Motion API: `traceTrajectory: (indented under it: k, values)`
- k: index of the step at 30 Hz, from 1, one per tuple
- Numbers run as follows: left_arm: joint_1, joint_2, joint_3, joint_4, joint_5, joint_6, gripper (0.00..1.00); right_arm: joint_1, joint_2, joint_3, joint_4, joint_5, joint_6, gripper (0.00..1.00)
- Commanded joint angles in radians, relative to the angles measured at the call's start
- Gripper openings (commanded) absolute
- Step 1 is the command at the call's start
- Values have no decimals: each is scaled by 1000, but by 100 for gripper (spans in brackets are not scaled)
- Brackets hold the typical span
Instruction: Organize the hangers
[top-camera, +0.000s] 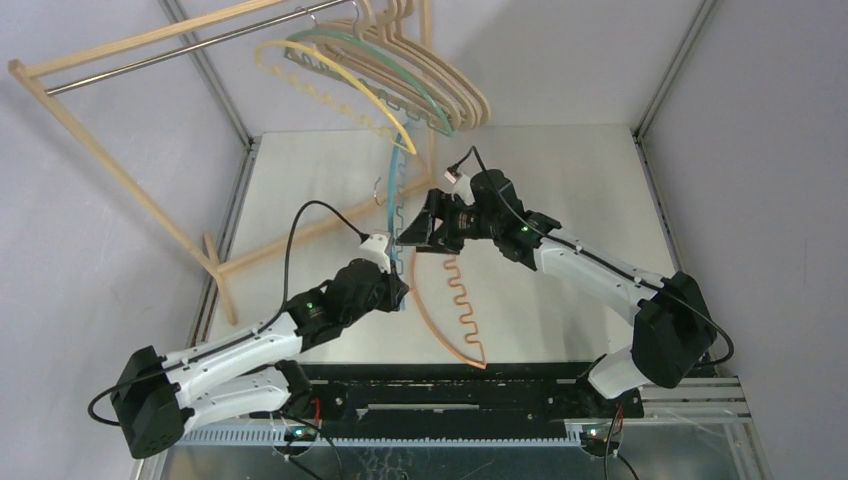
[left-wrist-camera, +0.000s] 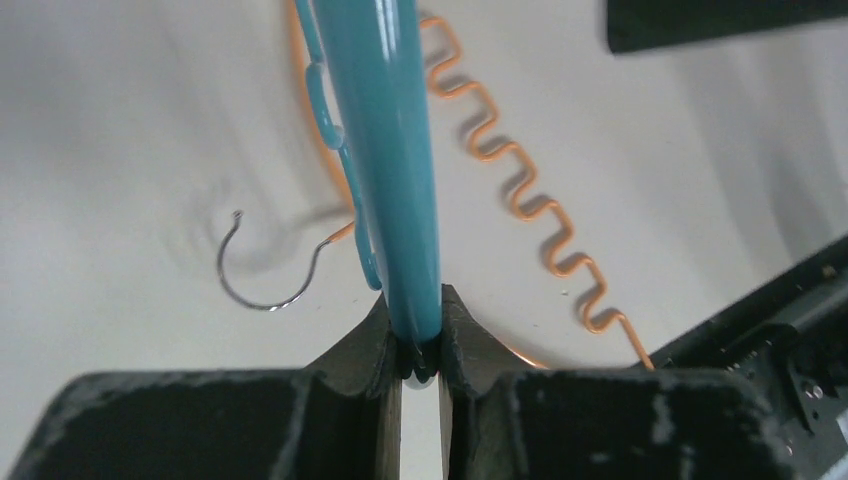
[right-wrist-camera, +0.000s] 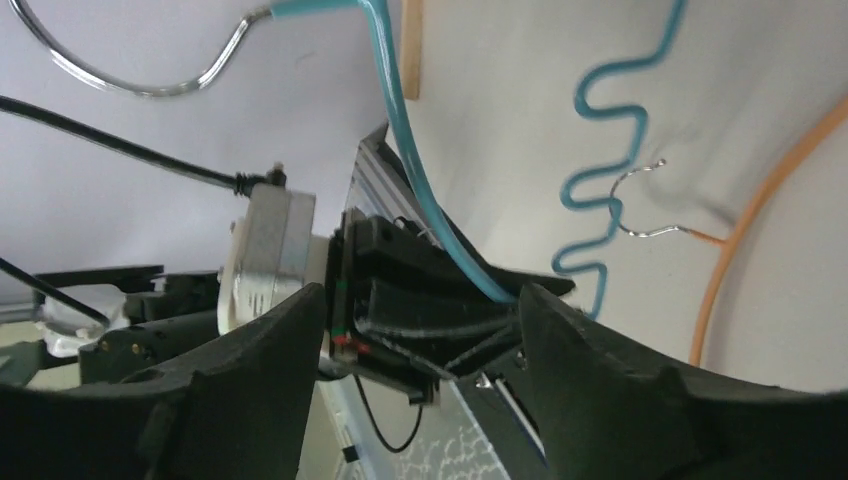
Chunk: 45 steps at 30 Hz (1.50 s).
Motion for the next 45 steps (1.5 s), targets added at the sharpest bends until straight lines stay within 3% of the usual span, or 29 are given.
traceTrajectory:
  k: [1, 9, 13, 16, 21, 30, 45]
  values:
    - [6, -12, 16, -26, -134, -59, 0, -16, -83, -29, -50, 14, -29, 97]
    - [39, -136, 52, -259, -355, -134, 0, -17, -249, -72, -300, 343, -232, 100]
    - [162, -245, 54, -302, -335, -116, 0, -14, -349, -177, -336, 458, -283, 100]
    - [258, -275, 154, -366, -325, -46, 0, -20, -421, -261, -335, 505, -289, 100]
    - [385, -200, 399, -459, -374, 101, 0, -43, -490, -333, -342, 513, -272, 100]
    - [648, -17, 681, -437, -259, 200, 0, -115, -591, -380, -410, 520, -282, 100]
    - [719, 185, 880, -363, -139, 223, 0, -228, -632, -392, -448, 480, -300, 100]
